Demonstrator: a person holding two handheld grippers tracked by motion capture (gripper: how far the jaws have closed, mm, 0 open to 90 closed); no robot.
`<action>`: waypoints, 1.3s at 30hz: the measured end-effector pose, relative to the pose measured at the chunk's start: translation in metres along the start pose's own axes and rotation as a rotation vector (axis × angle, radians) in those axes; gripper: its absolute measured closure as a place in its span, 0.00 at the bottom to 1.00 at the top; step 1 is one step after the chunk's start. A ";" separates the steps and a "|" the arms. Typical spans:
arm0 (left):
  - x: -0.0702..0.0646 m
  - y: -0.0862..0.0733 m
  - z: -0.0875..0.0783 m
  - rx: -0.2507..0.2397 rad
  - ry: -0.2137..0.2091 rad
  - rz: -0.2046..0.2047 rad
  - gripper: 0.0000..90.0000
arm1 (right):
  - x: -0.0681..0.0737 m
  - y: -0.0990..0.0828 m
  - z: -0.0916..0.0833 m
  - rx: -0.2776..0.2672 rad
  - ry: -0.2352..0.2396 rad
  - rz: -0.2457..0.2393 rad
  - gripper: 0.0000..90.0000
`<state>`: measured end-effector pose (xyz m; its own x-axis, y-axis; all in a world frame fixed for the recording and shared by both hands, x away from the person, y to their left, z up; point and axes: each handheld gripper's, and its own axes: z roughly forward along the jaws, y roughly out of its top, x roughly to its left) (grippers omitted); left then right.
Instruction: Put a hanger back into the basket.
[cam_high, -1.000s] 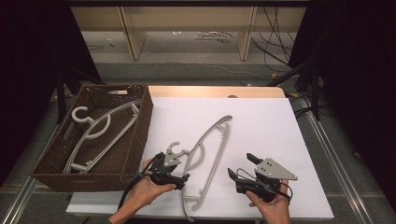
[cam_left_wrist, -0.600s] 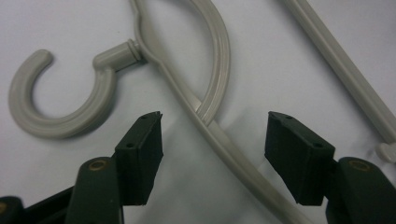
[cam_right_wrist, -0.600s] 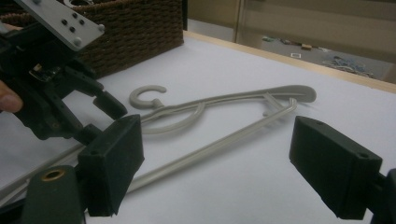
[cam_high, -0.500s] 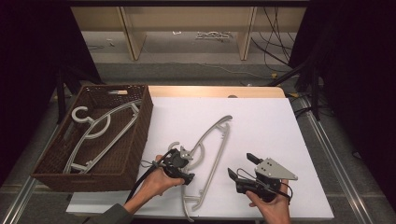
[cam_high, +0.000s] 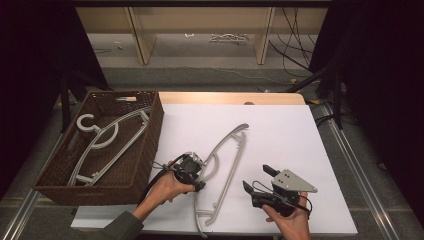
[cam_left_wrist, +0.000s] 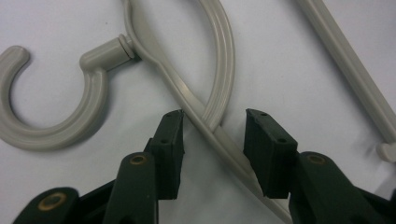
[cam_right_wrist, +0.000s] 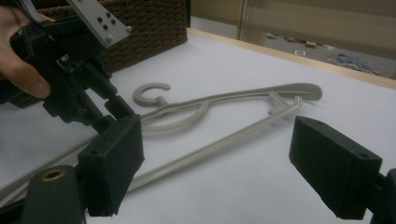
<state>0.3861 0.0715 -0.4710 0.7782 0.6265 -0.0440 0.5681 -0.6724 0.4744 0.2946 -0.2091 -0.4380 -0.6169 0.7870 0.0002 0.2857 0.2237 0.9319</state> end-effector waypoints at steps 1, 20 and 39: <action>-0.001 0.001 0.001 0.004 -0.003 -0.002 0.64 | 0.000 0.000 0.000 0.008 0.002 0.002 0.21; 0.016 0.006 -0.001 0.059 -0.052 0.045 0.86 | 0.001 -0.001 0.002 0.015 0.006 0.007 0.21; 0.007 0.013 0.000 0.094 -0.012 0.113 0.86 | 0.003 0.000 0.001 0.034 0.014 -0.009 0.22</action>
<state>0.3991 0.0671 -0.4656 0.8414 0.5404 -0.0057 0.4990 -0.7728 0.3922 0.2940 -0.2060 -0.4381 -0.6293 0.7771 -0.0026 0.3051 0.2501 0.9189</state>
